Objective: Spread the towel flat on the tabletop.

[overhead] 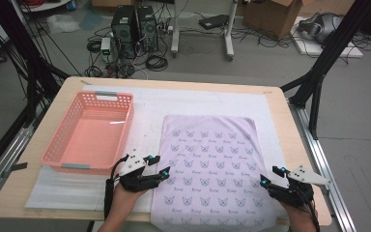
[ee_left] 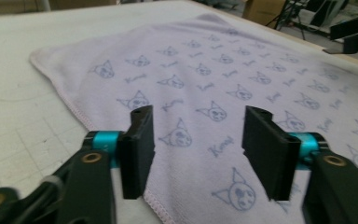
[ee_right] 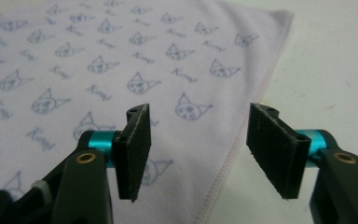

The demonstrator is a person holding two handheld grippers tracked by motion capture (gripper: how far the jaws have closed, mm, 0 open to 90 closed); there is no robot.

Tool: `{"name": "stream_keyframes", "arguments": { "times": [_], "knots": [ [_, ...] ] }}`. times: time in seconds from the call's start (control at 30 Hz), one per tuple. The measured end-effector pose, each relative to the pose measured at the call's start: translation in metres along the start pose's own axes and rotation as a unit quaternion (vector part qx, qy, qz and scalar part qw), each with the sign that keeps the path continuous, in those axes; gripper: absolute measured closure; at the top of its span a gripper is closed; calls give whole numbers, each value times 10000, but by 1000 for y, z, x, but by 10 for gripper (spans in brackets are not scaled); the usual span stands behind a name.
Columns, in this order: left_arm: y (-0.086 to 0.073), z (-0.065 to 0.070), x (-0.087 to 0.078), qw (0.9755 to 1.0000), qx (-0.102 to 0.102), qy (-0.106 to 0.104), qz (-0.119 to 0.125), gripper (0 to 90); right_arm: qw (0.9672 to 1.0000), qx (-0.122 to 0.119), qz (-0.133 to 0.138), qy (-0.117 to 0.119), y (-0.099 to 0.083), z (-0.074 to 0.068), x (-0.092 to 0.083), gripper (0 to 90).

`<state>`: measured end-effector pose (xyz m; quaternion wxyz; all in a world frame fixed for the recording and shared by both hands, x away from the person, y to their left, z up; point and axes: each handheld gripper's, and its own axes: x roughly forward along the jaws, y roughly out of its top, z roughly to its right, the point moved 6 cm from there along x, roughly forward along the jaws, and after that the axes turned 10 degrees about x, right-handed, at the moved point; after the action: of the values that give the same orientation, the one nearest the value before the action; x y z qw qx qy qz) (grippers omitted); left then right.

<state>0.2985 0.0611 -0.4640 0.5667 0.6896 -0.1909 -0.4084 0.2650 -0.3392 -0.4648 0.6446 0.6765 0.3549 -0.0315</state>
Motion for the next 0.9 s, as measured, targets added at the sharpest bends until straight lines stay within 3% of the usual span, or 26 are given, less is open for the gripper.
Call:
{"name": "stream_keyframes", "arguments": {
  "times": [0.13,0.23,0.4,0.6,0.9],
  "knots": [
    [0,1,0,9999,78,86,-20,276,9999,-34,138,-35,2,2,0,297],
    [1,1,0,9999,29,98,119,211,9998,-12,220,-7,4,4,1,261],
    [3,-4,3,9998,-5,101,166,218,9998,-73,207,-8,3,3,-1,230],
    [2,-11,-2,9994,-225,138,203,218,9998,-89,168,5,3,3,3,215],
    [0,-11,1,9994,-328,93,80,218,9999,-75,102,35,2,2,5,215]
  ]
}}
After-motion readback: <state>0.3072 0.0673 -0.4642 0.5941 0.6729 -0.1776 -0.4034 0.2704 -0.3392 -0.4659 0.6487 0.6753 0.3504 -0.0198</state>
